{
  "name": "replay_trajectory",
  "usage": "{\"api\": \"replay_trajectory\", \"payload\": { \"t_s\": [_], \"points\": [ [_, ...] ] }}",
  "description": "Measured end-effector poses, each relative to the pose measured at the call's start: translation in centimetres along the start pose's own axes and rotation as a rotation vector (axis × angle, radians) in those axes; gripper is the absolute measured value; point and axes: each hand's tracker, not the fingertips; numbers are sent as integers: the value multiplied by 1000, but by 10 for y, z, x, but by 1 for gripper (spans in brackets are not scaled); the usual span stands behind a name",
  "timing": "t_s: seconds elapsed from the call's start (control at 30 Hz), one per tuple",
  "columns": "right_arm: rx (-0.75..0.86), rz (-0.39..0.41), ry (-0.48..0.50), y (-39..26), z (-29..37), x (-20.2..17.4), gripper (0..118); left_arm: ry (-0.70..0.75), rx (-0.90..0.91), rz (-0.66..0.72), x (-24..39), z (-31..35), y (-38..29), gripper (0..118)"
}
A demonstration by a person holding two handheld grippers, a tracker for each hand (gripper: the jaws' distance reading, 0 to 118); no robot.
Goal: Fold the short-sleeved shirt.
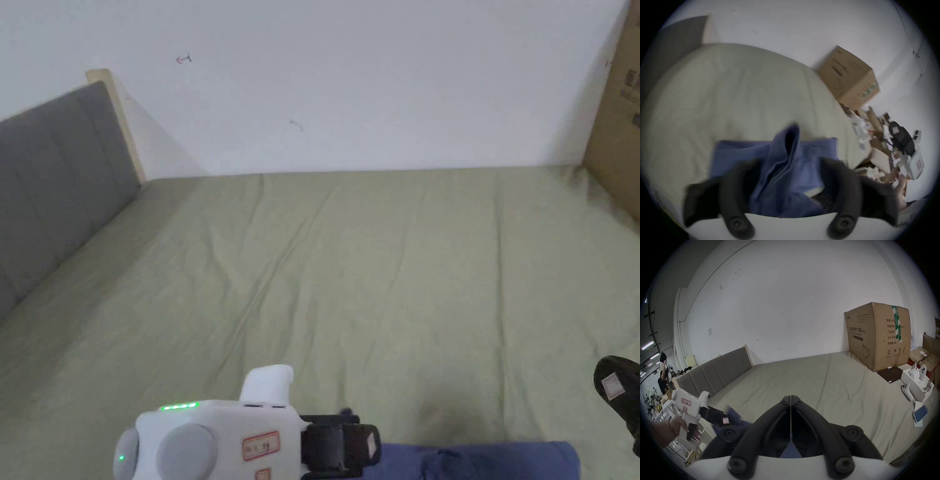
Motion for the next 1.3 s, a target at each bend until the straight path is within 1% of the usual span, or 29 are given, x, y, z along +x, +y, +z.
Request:
{"api": "replay_trajectory", "payload": {
  "t_s": [0.03,0.07,0.2,0.23,0.27,0.3,0.33,0.37,0.4,0.47,0.53,0.6,0.63,0.7,0.73,0.77,0.83,0.87,0.9,0.97,1.0,1.07,1.13,1.17,1.2,1.23,1.27,1.3],
  "points": [
    [3,-4,2,0,3,0,0,-14,13,-23,7,-2,0,94],
    [6,-6,3,0,5,0,0,8,18,-33,11,-4,3,92],
    [9,-10,3,-3,11,9,0,111,72,-53,2,8,4,93],
    [7,-13,4,-4,11,12,0,150,58,-26,2,16,4,89],
    [1,-25,5,-5,10,18,0,189,52,6,-5,16,-1,74],
    [-6,-34,1,-6,9,20,0,202,45,32,-12,13,-5,43],
    [-16,-45,-13,-7,8,23,0,218,28,58,-19,7,-9,0],
    [-20,-58,-23,-8,9,26,0,233,9,83,-25,2,-15,0],
    [-21,-69,-28,-10,8,31,0,214,12,94,-29,-4,-21,0],
    [-20,-102,-28,-13,10,42,0,164,-48,102,-30,-25,-31,0],
    [-29,-115,-36,-14,10,47,0,156,-106,76,-27,-52,-38,0],
    [-40,-117,-51,-14,11,50,0,96,-195,48,-19,-84,-45,0],
    [-40,-118,-53,-15,12,52,0,87,-271,26,-13,-103,-49,0],
    [-39,-126,-51,-16,12,54,0,111,-408,-77,4,-141,-63,0],
    [-44,-127,-55,-17,11,55,0,161,-407,-141,13,-152,-67,0],
    [-52,-126,-62,-17,10,54,0,180,-373,-168,20,-154,-64,0],
    [-60,-128,-61,-17,9,52,0,152,-373,-118,22,-148,-52,0],
    [-60,-130,-55,-17,9,52,0,117,-360,-79,21,-141,-50,0],
    [-59,-128,-49,-17,9,51,0,80,-352,-68,17,-130,-48,0],
    [-62,-111,-36,-15,7,46,0,-49,-328,-1,10,-103,-42,0],
    [-66,-100,-32,-13,6,44,0,-89,-300,37,5,-87,-39,0],
    [-67,-76,-21,-9,4,38,0,-187,-213,106,-22,-44,-32,0],
    [-60,-64,-15,-6,3,34,0,-249,-162,142,-52,-8,-25,0],
    [-55,-63,-11,-5,3,32,0,-262,-134,161,-69,11,-22,6],
    [-49,-66,-7,-4,2,31,0,-275,-116,187,-86,24,-21,27],
    [-40,-73,-1,-3,2,29,0,-257,-103,224,-106,36,-20,78],
    [-26,-84,4,-2,2,26,0,-257,-84,255,-124,45,-21,105],
    [-16,-92,9,-2,3,25,0,-251,-65,275,-142,51,-24,115]
  ]
}}
